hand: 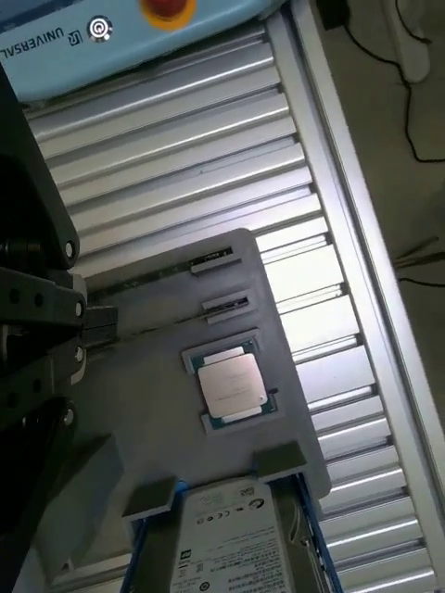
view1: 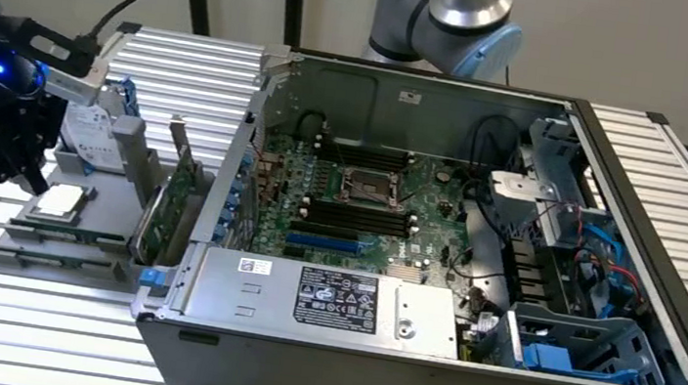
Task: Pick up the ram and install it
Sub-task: 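Pick up the ram and move it above insertion slot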
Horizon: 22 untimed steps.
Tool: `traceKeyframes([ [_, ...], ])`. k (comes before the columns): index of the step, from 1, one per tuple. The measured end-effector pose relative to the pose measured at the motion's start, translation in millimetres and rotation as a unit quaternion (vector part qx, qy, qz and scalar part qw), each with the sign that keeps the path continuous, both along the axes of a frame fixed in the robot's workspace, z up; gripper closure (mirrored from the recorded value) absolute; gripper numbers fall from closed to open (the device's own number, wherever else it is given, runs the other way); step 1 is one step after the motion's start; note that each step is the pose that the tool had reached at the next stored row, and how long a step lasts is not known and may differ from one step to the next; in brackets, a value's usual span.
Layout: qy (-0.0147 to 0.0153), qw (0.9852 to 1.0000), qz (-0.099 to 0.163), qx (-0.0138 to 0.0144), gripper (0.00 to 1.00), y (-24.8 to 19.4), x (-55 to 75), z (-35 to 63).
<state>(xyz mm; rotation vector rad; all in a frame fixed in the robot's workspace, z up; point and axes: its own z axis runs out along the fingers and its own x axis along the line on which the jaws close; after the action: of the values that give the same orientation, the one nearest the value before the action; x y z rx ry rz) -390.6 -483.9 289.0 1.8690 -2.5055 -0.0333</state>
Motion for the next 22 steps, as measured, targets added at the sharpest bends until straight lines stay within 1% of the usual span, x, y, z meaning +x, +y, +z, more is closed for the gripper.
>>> traceKeyframes([
  [2, 0.0000, 0.9998, 0.019, -0.0003, 1.00, 0.0, 0.0, -2.5],
  [4, 0.0000, 0.9993, 0.037, -0.0006, 1.00, 0.0, 0.0, -5.0],
  [7, 0.0000, 0.9982, 0.060, -0.0007, 1.00, 0.0, 0.1, -9.4],
  [11, 0.0000, 0.9964, 0.084, -0.0008, 1.00, 0.0, 0.6, -16.5],
  [15, 0.0000, 0.9943, 0.107, -0.0008, 1.00, -0.2, 1.3, -23.8],
  [19, 0.0000, 0.9914, 0.131, -0.0008, 1.00, -0.4, 1.8, -30.6],
  [20, -0.0001, 0.9907, 0.136, -0.0008, 1.00, -0.6, 2.0, -32.2],
  [22, 0.0000, 0.9897, 0.143, -0.0008, 1.00, -2.2, 1.9, -35.1],
])
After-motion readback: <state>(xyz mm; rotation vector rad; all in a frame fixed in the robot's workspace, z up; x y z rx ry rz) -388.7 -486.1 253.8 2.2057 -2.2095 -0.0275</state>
